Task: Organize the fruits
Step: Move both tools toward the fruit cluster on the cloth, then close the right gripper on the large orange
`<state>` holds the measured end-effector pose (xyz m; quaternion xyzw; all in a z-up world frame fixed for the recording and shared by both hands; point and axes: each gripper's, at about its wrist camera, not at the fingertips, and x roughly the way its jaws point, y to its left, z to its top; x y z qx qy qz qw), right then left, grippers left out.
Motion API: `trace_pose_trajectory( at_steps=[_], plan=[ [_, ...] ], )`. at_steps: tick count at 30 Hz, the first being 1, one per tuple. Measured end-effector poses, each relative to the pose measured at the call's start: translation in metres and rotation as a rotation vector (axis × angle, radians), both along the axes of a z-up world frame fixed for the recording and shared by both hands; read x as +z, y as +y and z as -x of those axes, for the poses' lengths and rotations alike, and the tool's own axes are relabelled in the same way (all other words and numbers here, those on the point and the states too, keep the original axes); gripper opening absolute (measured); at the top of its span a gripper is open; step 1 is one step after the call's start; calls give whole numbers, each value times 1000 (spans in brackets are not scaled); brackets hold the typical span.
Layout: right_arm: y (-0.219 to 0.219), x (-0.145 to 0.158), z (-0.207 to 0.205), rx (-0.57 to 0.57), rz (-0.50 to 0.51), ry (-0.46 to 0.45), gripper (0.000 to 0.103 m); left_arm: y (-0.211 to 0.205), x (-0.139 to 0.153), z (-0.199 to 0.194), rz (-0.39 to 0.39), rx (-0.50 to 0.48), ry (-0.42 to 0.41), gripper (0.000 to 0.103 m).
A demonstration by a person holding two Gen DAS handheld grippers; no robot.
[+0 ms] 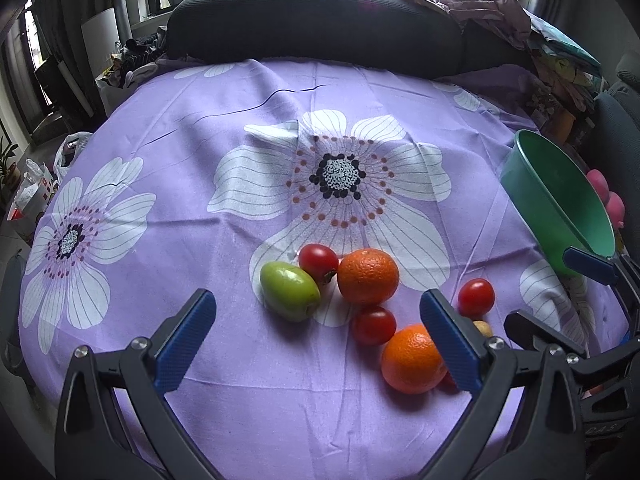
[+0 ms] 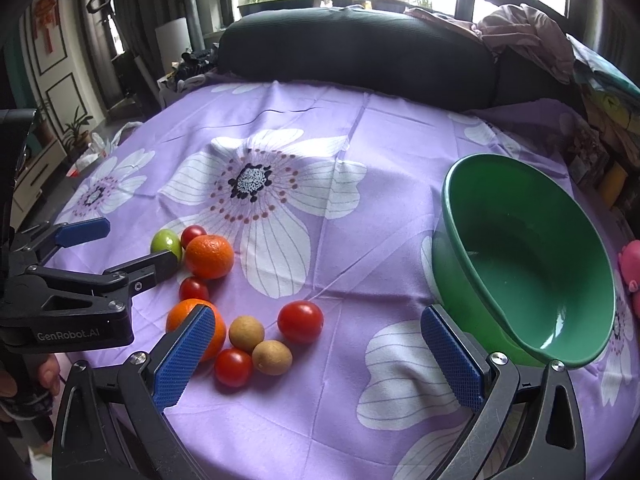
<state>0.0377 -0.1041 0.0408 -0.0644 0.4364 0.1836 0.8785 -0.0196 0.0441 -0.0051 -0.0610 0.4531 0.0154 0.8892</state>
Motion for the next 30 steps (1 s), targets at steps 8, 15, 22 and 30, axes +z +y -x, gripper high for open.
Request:
trace_pose_trajectory(
  at_steps=[8,15,22,30],
  plan=[
    [-3,-5,0,7,-15,23,103,1,-2,0,65,-13,12,101],
    [-4,-7,0,8,-19,28,103,-1,-2,0,80,-30,16,101],
    [-6,-9,1,15,-30,40,103,-4,-4,-1,99,-46,33,101],
    [-10,-11,0,26,-53,57,103,-8,-6,-1,133,-81,45,99]
  ],
)
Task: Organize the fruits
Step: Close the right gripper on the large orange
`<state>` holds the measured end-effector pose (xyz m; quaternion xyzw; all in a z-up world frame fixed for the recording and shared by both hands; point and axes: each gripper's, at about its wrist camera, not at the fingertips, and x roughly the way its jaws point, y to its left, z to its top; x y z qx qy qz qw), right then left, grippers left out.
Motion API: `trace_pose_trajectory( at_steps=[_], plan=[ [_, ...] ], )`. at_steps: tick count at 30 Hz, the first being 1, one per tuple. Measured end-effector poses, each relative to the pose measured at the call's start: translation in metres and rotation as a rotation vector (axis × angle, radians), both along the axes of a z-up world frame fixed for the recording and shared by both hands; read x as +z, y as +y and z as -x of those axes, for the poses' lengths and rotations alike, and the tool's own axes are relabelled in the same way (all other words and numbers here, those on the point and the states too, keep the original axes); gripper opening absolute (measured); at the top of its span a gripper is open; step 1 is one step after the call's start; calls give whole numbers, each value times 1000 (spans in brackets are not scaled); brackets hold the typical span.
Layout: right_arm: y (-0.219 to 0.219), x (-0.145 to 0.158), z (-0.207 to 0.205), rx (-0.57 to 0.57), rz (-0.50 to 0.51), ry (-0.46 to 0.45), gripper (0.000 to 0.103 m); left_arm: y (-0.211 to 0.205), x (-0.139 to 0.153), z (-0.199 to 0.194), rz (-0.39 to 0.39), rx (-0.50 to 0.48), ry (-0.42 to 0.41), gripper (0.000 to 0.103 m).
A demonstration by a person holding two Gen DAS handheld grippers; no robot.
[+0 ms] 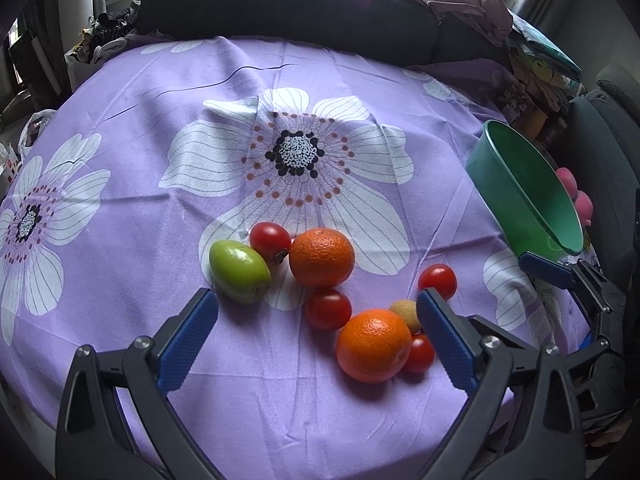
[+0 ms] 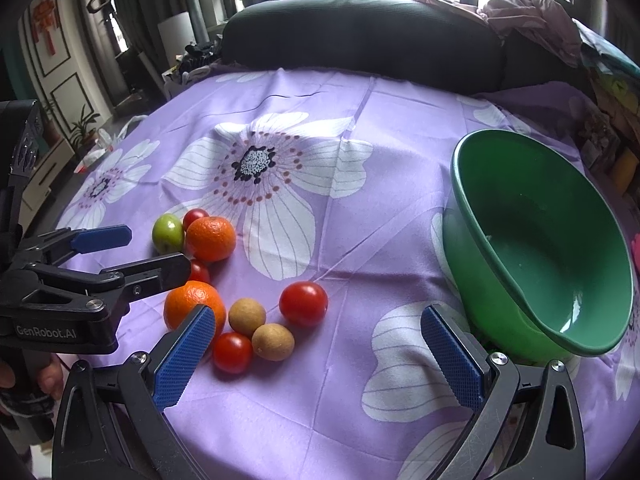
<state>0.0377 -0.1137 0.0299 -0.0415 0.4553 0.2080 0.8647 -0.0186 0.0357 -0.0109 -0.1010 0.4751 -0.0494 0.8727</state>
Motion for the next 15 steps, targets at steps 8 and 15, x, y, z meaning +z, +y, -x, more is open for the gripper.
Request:
trace_pose_trajectory(
  at_steps=[8,15],
  plan=[
    [0,-7,2,89,-85,53,91,-8,-7,3,108,-95,31,80],
    [6,-23,7,170,-142,125,75,-13,-18,4,145,-145,72,65]
  ],
)
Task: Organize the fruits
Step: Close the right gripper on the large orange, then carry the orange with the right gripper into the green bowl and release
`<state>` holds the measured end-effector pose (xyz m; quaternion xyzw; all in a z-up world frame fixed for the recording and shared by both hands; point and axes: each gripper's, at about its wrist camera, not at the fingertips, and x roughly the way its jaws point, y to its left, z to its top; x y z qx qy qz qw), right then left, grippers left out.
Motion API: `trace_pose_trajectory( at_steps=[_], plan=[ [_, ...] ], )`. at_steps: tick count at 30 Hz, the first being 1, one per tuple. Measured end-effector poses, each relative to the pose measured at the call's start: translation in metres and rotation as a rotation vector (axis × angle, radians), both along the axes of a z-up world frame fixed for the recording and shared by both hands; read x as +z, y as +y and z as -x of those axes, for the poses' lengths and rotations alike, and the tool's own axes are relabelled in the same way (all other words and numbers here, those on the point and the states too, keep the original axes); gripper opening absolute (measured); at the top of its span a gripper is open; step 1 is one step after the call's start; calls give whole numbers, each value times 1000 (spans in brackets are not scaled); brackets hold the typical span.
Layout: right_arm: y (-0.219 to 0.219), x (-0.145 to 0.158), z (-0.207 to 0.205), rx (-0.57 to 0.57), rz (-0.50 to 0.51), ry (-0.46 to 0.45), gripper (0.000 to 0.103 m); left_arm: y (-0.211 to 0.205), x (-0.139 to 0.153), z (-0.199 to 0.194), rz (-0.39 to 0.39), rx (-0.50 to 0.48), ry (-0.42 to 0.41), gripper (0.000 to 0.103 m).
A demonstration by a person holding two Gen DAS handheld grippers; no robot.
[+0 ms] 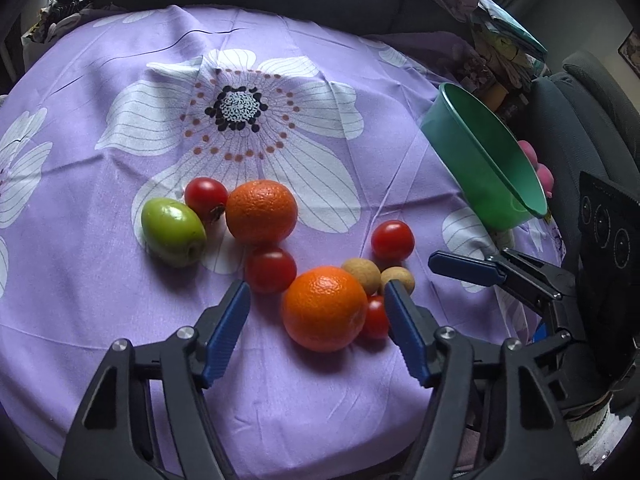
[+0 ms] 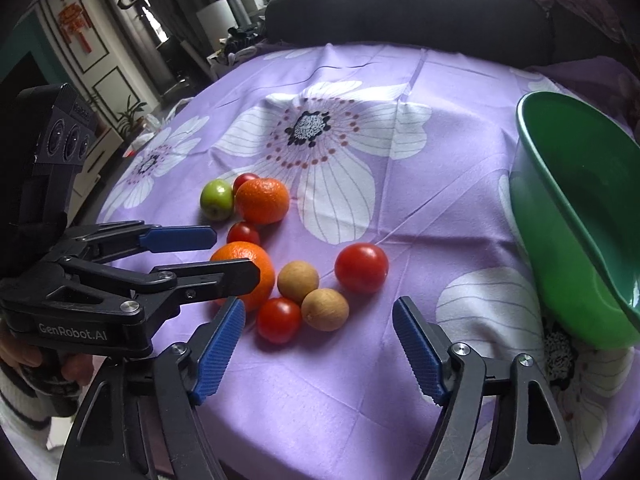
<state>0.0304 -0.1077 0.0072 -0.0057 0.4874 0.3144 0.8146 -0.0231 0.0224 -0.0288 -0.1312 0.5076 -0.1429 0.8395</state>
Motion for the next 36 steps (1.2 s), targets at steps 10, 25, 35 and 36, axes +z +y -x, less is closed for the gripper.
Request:
trace_pose_trajectory(
  at_steps=[10,25,35,36],
  plan=[
    [14,-5,2,68,-26,2,58,7,-6,-2,68,-8,32,60],
    [65,8,8,272,61,-151,56,26,-11,1,168,8,69,47],
    [68,8,9,248,64,-162,44,25,-3,2,142,15,50,46],
    [66,10,10,240,61,-167,44,23,0,1,141,10,42,46]
  ],
)
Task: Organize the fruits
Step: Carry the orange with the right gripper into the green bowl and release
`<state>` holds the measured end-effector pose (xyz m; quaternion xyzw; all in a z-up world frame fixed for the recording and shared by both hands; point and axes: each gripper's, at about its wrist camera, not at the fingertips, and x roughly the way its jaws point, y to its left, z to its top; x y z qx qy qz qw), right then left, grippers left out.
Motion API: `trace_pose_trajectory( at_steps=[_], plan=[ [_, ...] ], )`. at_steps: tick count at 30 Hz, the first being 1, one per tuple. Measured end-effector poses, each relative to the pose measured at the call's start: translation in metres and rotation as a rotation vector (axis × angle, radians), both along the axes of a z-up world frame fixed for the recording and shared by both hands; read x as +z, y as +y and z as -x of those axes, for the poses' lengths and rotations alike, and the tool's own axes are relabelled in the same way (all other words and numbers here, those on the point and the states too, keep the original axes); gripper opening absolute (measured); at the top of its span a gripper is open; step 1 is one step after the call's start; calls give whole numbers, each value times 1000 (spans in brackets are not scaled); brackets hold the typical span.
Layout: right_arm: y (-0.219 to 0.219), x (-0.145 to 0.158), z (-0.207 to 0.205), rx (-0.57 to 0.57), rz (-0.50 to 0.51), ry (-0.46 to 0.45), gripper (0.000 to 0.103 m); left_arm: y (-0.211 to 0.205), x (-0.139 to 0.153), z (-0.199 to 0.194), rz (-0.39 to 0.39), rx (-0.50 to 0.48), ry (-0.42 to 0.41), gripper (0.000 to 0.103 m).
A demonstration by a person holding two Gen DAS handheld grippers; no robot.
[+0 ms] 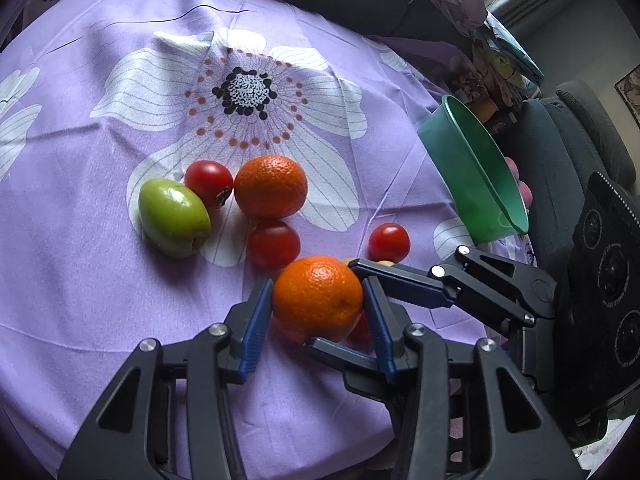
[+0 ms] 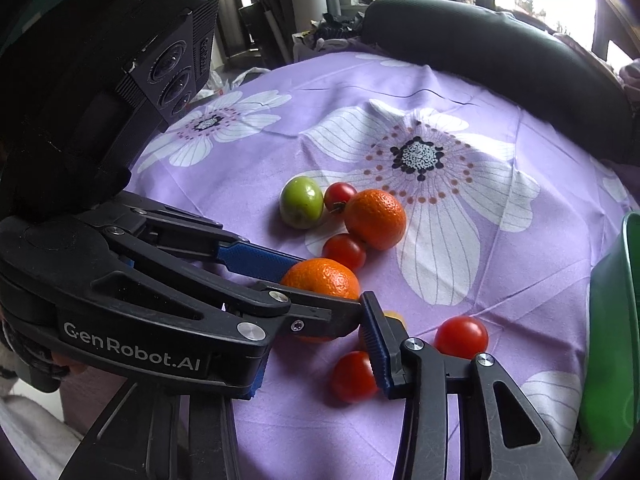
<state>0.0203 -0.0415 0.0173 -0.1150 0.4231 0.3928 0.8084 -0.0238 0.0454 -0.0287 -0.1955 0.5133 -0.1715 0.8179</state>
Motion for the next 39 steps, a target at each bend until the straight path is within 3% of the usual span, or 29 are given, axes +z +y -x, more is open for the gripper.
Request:
trace_pose_trajectory(
  at_steps=[8,17,27,39],
  plan=[
    [-31,34,-2,-97,-37,-86,44,-32,38,-17,-25,-71,-95,45],
    [-87,66,-22,-251,-52,-183,44,-96,71,-57,-48,-203,-196,46],
    [-141,65,-47,-396,-31,-195,44,-156,69,-96,-34,-318,-208,46],
    [-164,48,-51,-460,-26,-140,44,-178,55,-109,-34,-325,-161,47]
  ],
)
